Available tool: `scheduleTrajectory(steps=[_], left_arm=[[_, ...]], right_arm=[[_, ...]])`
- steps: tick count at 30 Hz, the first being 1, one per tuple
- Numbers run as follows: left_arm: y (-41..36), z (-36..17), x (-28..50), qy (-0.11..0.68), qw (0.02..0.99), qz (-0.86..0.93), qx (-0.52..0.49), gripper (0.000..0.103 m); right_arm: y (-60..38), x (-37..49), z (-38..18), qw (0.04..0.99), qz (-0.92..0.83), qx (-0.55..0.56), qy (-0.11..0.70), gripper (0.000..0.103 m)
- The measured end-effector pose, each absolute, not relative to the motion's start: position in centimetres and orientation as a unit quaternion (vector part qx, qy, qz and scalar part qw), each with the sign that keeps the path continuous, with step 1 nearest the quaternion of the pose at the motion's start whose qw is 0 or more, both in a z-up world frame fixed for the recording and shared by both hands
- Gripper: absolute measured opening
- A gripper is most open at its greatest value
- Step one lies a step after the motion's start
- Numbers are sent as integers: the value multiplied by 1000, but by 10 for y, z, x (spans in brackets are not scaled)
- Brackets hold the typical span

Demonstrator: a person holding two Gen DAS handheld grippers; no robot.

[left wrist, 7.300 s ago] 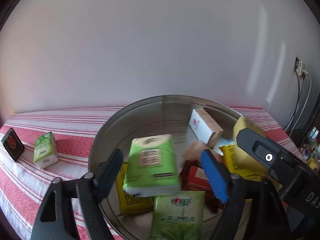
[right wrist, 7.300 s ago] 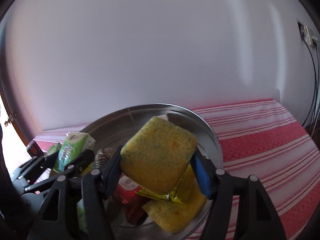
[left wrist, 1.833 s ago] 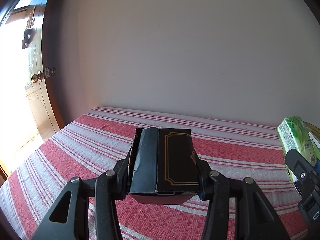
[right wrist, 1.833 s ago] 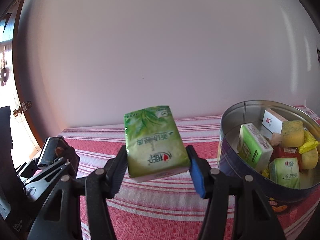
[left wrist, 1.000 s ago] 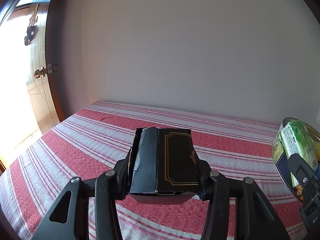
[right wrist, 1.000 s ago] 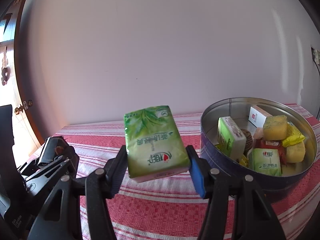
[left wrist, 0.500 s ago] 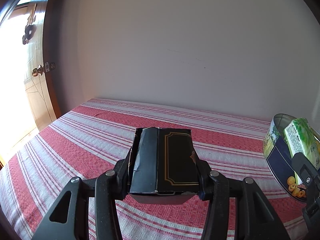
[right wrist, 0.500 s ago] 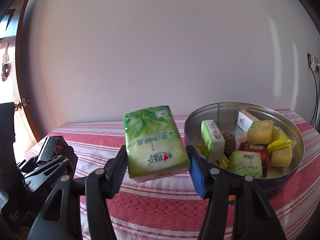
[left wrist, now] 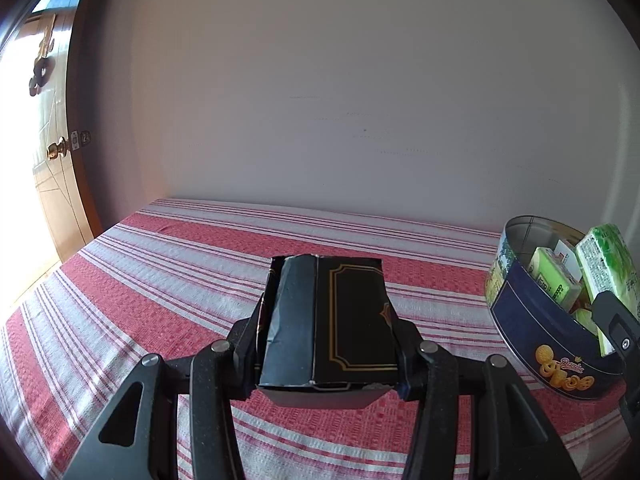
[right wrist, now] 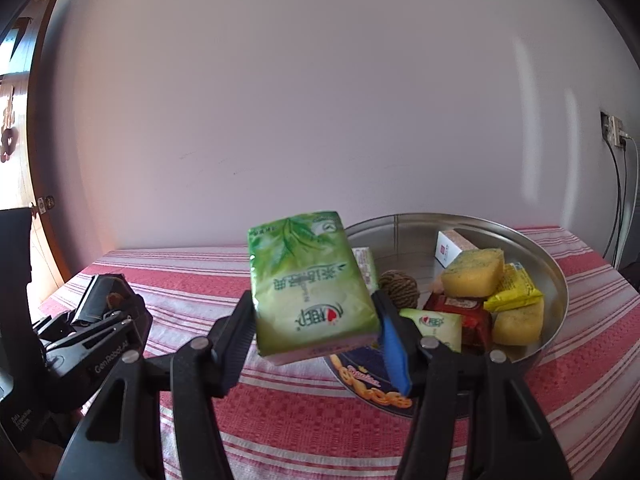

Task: Organize objects
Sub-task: 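Carry the black box and small tissue packet over the blue tin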

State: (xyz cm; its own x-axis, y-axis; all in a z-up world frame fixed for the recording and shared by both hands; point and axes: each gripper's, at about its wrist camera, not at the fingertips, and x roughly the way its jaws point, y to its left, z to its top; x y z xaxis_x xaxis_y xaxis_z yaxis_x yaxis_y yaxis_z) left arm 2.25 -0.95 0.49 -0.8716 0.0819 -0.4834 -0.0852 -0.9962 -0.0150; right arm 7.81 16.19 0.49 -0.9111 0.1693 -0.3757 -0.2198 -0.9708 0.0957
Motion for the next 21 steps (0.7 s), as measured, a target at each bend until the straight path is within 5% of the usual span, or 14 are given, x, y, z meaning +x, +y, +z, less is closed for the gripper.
scheduleTrajectory(steps=[21], left_arm=[[46, 25, 43, 8, 95, 970, -222, 51]], right_arm=[[224, 113, 20, 147, 976, -150, 62, 58]])
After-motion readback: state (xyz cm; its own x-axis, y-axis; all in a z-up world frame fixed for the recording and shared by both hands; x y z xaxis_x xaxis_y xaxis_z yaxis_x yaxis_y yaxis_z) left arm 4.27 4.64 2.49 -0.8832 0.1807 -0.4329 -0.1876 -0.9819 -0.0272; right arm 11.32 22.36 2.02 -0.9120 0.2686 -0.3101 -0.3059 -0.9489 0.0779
